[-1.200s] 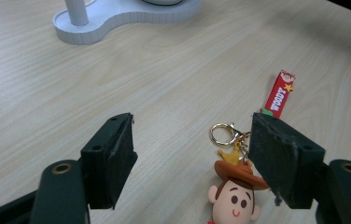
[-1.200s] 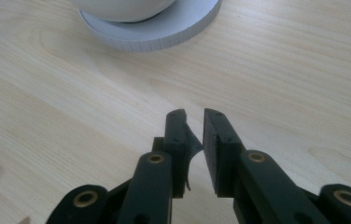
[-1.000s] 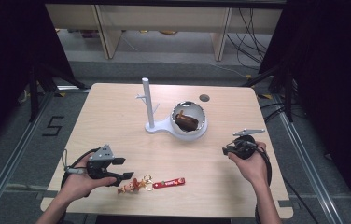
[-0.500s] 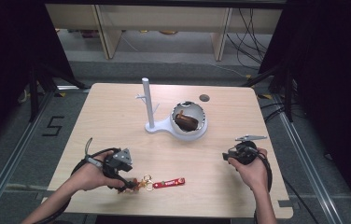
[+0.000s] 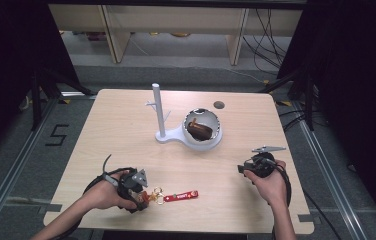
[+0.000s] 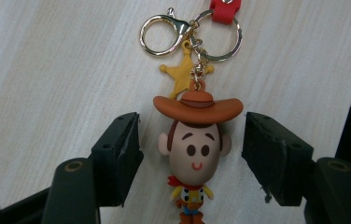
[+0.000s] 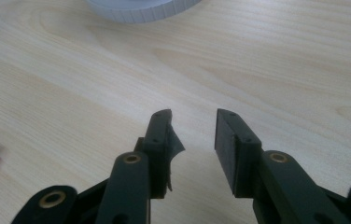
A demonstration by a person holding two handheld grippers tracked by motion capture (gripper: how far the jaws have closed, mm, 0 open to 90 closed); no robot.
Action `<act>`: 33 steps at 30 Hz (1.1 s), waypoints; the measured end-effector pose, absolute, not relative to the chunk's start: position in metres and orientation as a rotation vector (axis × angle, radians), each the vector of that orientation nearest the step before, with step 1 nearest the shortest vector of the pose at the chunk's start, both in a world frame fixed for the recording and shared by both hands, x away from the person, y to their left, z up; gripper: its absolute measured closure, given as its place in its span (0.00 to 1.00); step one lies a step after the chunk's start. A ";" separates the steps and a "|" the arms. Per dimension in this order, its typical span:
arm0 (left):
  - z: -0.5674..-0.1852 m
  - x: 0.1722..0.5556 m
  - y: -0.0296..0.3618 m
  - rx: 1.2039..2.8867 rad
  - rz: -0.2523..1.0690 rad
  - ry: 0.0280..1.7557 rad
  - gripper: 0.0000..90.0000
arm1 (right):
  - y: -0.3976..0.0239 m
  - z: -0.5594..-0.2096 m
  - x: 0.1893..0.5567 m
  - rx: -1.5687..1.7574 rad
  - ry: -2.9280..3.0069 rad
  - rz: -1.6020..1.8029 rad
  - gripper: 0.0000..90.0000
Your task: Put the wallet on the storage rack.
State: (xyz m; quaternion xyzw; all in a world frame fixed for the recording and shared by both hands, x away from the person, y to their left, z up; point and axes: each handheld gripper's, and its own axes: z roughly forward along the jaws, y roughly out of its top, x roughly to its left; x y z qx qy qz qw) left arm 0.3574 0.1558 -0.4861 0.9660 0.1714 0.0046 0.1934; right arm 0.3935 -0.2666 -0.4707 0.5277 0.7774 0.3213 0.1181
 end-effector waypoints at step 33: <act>-0.422 0.364 0.174 2.190 0.382 0.648 0.61 | -0.270 -0.476 0.391 1.546 2.219 0.985 0.73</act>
